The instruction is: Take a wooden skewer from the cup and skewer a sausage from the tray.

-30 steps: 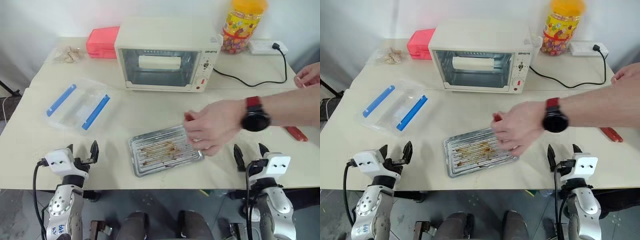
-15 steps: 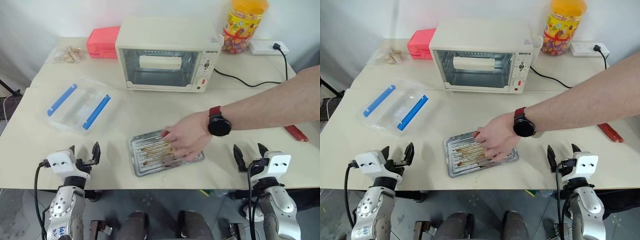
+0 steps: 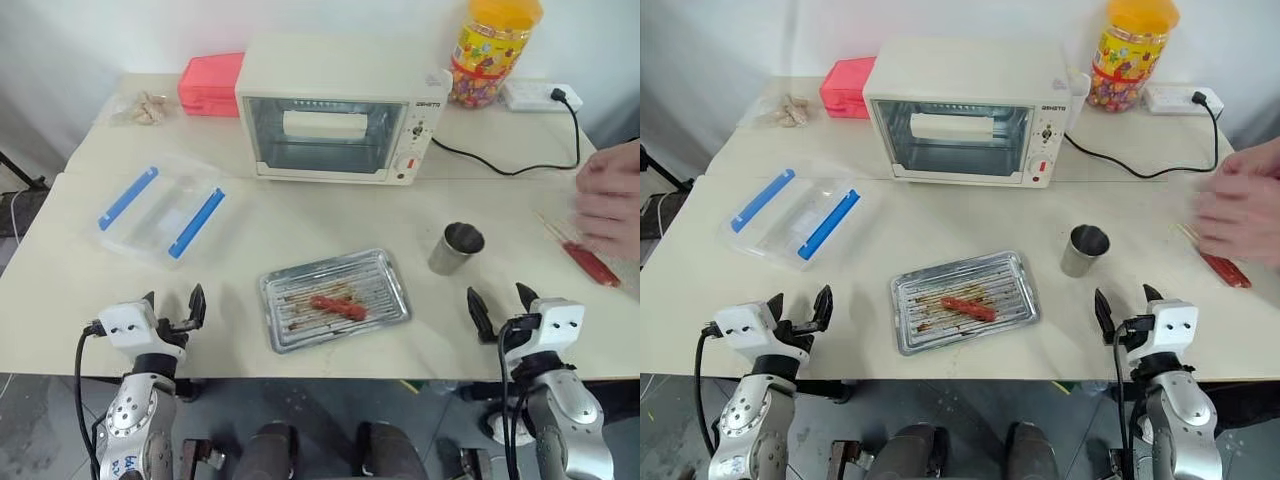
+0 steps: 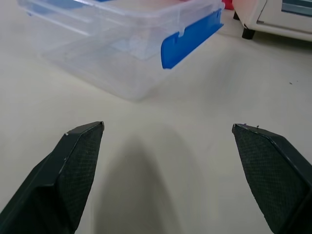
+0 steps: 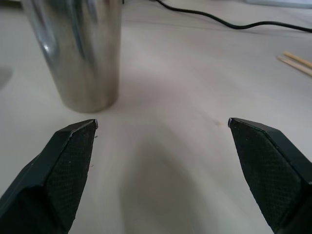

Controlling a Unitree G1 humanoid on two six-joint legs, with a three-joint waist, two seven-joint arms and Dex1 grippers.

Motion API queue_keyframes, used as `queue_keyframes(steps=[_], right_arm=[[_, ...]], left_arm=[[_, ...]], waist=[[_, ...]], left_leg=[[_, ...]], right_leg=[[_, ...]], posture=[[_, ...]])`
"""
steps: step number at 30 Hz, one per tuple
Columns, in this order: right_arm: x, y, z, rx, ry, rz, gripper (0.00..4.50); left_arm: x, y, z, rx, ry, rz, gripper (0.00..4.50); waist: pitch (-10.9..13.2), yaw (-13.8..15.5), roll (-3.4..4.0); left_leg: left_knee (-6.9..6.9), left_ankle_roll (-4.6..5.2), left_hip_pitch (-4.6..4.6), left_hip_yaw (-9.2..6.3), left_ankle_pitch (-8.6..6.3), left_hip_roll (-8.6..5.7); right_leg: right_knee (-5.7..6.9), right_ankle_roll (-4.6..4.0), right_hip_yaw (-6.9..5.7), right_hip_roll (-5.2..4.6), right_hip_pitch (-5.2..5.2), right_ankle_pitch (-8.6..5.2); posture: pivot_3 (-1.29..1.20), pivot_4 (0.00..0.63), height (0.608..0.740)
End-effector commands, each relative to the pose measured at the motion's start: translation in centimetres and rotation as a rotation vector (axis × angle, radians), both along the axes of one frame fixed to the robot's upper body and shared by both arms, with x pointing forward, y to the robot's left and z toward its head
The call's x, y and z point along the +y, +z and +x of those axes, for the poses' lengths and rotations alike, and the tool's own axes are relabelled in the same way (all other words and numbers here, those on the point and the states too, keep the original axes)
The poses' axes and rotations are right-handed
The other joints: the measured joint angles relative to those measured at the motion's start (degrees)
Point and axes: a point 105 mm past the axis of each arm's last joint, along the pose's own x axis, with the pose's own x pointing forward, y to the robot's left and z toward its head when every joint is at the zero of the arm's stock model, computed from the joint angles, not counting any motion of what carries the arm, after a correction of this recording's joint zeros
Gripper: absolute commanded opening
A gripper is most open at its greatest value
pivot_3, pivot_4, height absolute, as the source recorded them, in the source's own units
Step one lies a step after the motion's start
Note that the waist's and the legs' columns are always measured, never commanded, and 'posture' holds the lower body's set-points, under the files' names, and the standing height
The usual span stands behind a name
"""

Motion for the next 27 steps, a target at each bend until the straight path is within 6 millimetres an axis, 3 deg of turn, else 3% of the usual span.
queue_keyframes(steps=[1,27], right_arm=[[-0.34,1.31,-0.47,-0.033,0.001,-0.019,4.50],[0.51,1.26,-0.16,-0.046,0.081,-0.022,4.50]], left_arm=[[-0.10,1.15,-0.58,-0.036,0.008,0.024,4.47],[0.30,1.74,-0.75,-0.064,-0.058,0.056,4.47]], waist=[[0.00,0.11,0.00],[0.00,0.17,0.00]], left_leg=[[0.00,0.00,0.01,0.01,0.00,0.00],[0.00,0.00,0.01,0.07,-0.01,0.05]], right_leg=[[0.00,0.00,0.02,0.00,0.00,0.00],[-0.03,0.00,0.32,0.07,-0.01,0.00]], posture=[[0.00,0.150,0.740],[0.00,0.150,0.740]])
